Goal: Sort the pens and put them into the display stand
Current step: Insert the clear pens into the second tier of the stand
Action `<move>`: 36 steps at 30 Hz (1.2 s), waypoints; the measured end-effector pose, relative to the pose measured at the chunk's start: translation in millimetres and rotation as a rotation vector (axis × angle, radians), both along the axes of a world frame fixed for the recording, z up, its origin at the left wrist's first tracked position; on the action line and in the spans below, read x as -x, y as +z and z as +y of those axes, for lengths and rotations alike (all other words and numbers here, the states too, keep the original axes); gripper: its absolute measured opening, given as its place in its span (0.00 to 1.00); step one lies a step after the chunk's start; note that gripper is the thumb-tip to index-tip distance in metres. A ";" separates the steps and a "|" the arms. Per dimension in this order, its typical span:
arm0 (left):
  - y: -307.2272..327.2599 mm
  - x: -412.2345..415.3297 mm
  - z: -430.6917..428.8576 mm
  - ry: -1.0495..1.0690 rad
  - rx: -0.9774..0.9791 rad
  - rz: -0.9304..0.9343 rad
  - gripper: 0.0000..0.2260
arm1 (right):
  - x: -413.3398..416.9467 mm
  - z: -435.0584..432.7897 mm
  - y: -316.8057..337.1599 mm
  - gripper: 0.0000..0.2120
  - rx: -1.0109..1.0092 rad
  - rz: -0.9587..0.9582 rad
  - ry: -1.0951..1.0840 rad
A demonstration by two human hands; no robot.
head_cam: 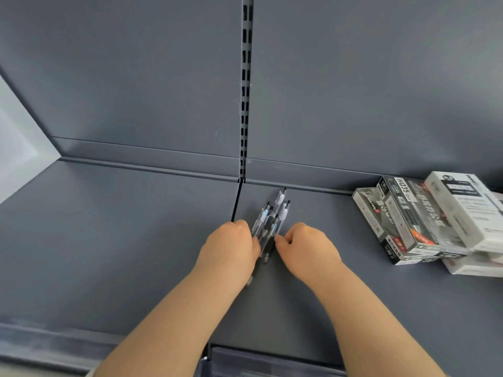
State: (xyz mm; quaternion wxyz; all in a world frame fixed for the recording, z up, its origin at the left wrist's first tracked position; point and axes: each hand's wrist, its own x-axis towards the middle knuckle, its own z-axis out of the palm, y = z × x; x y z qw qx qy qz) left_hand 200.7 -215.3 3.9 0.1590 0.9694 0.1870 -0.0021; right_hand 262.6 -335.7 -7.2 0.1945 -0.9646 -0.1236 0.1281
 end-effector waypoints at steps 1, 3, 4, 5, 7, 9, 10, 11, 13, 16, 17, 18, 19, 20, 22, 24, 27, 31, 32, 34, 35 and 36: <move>0.6 -0.2 1.7 0.002 0.007 -0.006 0.09 | -3.5 -0.4 0.0 0.14 -0.038 0.020 -0.008; 3.1 1.3 5.0 0.006 0.011 -0.017 0.11 | -11.9 1.1 1.1 0.14 -0.101 0.024 -0.024; 4.4 2.7 6.8 0.009 0.007 -0.026 0.12 | -16.4 3.7 2.8 0.14 -0.112 0.008 -0.023; 5.5 4.2 8.6 0.012 0.004 -0.038 0.12 | -20.6 7.2 5.4 0.13 -0.115 -0.013 -0.019; 8.1 7.4 12.1 0.025 -0.005 -0.057 0.12 | -29.1 16.4 12.7 0.12 -0.093 -0.050 -0.013; 10.2 10.0 15.5 0.043 -0.012 -0.056 0.12 | -38.1 26.1 18.8 0.12 -0.026 -0.068 -0.004; 10.6 11.1 17.0 0.050 -0.008 -0.057 0.11 | -42.8 30.5 21.0 0.12 0.015 -0.064 0.000; 10.3 12.2 18.2 0.056 0.001 -0.062 0.11 | -47.1 34.2 22.5 0.11 0.057 -0.047 0.001; 9.7 14.2 19.8 0.063 0.028 -0.089 0.10 | -53.5 40.1 25.0 0.10 0.148 0.019 0.010; 9.9 15.3 21.4 0.071 0.039 -0.144 0.10 | -59.1 46.4 26.2 0.12 0.216 0.116 0.018; 10.5 15.0 22.4 0.072 0.031 -0.156 0.10 | -60.0 47.5 26.4 0.12 0.208 0.124 0.014; 11.3 15.5 23.4 0.072 0.026 -0.163 0.11 | -59.9 47.7 27.0 0.11 0.190 0.121 0.008; 11.9 15.6 24.8 0.072 0.030 -0.171 0.11 | -59.6 47.2 27.8 0.12 0.161 0.116 0.002; 12.6 16.4 26.1 0.073 0.045 -0.183 0.11 | -59.0 46.1 28.9 0.12 0.119 0.107 -0.001; 14.2 18.5 28.8 0.089 0.106 -0.219 0.10 | -56.9 43.3 32.6 0.13 0.012 0.096 -0.010; 15.3 20.9 30.1 0.110 0.170 -0.262 0.07 | -52.4 40.2 37.5 0.15 -0.117 0.083 -0.014; 15.9 23.8 29.7 0.133 0.258 -0.322 0.04 | -40.3 34.0 44.4 0.14 -0.303 0.032 0.023; 17.8 27.0 29.6 0.108 0.363 -0.363 0.09 | -19.1 27.8 50.9 0.06 -0.431 0.049 0.067; 19.3 28.3 30.5 0.095 0.379 -0.371 0.11 | -13.8 27.7 52.4 0.08 -0.436 0.050 0.075; 21.5 31.1 35.8 0.070 0.404 -0.383 0.14 | -4.8 29.7 55.5 0.12 -0.432 0.008 0.094; 22.2 32.3 39.8 0.059 0.418 -0.385 0.13 | 0.0 31.6 57.4 0.13 -0.429 -0.025 0.102; 22.8 33.7 44.1 0.047 0.436 -0.382 0.10 | 5.5 34.4 60.1 0.13 -0.427 -0.051 0.108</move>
